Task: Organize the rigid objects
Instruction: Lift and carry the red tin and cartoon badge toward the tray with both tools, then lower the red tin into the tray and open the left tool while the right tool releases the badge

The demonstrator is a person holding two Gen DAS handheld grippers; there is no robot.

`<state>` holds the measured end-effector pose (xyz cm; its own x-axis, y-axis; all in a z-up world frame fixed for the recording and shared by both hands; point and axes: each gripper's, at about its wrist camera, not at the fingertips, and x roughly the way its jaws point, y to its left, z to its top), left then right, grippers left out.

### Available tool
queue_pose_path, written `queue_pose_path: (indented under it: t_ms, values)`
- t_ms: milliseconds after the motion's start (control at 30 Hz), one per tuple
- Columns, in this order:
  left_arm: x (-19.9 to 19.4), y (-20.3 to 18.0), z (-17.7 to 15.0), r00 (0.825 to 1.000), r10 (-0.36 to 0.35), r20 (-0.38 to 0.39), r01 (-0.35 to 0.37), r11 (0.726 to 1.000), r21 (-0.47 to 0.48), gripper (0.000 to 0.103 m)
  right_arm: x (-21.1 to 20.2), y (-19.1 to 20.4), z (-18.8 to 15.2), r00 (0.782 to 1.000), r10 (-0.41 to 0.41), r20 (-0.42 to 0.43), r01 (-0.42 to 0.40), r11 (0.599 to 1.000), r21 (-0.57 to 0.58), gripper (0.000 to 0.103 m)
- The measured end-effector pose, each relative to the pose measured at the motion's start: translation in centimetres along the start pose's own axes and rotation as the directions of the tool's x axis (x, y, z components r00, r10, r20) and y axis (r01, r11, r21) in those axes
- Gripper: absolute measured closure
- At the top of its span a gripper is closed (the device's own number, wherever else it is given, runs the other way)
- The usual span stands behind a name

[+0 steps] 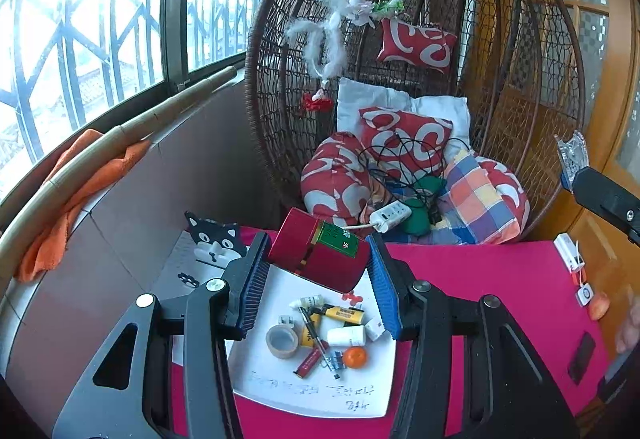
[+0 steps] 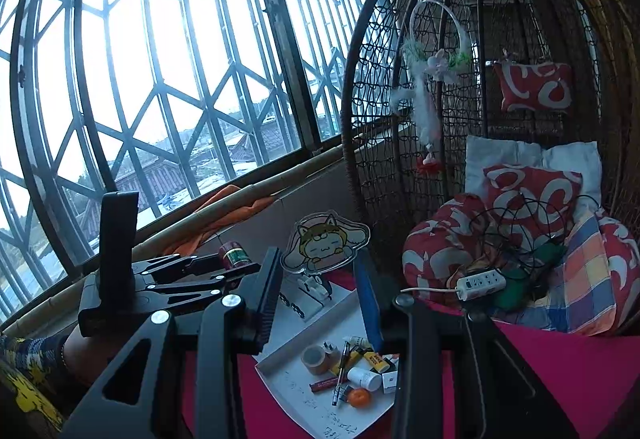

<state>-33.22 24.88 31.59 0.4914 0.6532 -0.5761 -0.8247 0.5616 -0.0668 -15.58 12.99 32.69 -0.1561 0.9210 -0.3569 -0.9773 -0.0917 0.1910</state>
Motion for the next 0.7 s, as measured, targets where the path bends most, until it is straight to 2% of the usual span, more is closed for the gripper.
queue_pose_path:
  t_ms: [267, 433, 600, 700]
  values:
    - [3.2, 1.4, -0.1, 0.998, -0.021, -0.052, 0.022, 1.0, 0.021, 0.055, 4.0, -0.5, -0.5, 0.998, -0.018, -0.066, 0.022, 0.998, 0.056, 0.067]
    - [7.2, 2.0, -0.1, 0.994, -0.039, -0.1, 0.045, 0.998, 0.054, 0.055, 7.7, -1.5, -1.5, 0.99, -0.042, -0.138, 0.056, 0.994, 0.095, 0.067]
    - [11.6, 2.6, -1.0, 0.984, -0.07, -0.165, 0.08, 0.995, 0.053, 0.055, 11.6, -2.5, -3.0, 0.972, -0.085, -0.217, 0.113, 0.986, 0.119, 0.067]
    - [14.7, 2.8, -2.3, 0.968, -0.081, -0.237, 0.094, 0.995, 0.044, 0.055, 14.1, -3.4, -4.5, 0.953, -0.117, -0.279, 0.157, 0.979, 0.127, 0.067]
